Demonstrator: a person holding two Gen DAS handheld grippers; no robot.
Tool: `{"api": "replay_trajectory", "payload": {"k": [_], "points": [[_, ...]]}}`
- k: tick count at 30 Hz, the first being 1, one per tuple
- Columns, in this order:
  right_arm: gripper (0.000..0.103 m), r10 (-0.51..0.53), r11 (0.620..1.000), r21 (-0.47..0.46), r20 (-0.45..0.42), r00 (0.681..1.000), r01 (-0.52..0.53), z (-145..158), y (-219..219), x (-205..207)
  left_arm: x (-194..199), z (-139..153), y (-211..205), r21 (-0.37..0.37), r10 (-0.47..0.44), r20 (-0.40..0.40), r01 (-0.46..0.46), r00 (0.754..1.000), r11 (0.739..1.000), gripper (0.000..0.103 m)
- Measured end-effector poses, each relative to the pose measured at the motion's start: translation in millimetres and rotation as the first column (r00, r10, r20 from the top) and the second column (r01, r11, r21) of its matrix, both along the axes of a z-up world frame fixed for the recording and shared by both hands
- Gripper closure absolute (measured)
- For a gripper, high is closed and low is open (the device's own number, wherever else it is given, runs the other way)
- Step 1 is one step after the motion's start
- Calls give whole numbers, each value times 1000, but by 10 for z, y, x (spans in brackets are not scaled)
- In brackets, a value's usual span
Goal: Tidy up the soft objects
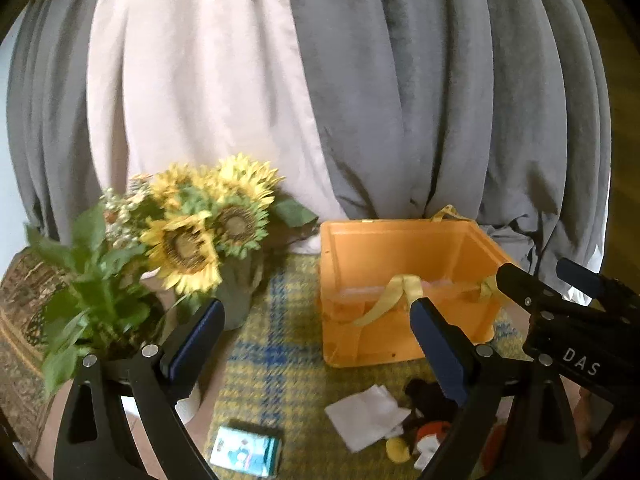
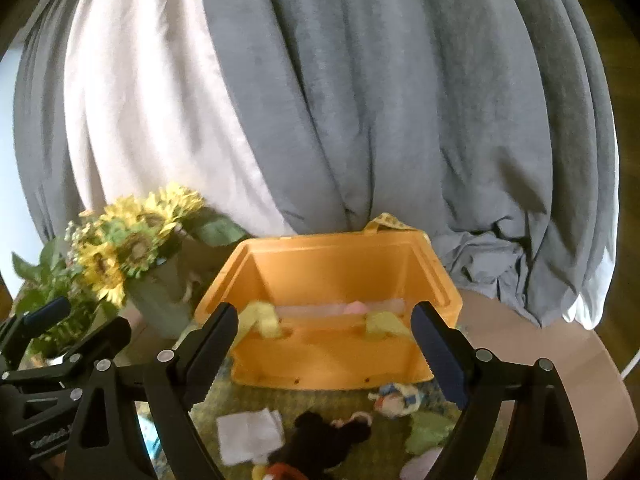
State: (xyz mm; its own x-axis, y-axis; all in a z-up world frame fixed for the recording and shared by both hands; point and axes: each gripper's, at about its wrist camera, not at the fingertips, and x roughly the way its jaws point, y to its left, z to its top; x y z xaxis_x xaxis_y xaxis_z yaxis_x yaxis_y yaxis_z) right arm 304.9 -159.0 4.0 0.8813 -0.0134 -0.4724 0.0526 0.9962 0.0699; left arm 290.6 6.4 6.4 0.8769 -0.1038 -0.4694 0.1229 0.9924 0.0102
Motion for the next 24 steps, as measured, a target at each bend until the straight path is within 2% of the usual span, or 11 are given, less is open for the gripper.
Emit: {"api": "replay_trajectory", "payload": {"k": [13,17,20,24], "points": [[14,93,996,0,-11,996,-93,-36,187,-428,-631,-99,211,24,135,-13,-135,991,991,8],[14,103,995,-1,-23,994,-103,-89,269,-523,-728,-188,311,12,119,-25,-119,993,993,8],[14,71,997,4,-26,997,-71,-144,348,-602,-763,-257,404,7,106,-37,-106,994,994,8],[14,41,998,52,-57,998,-38,-239,426,-658,-757,-365,537,-4,83,-68,-84,994,996,7]]}}
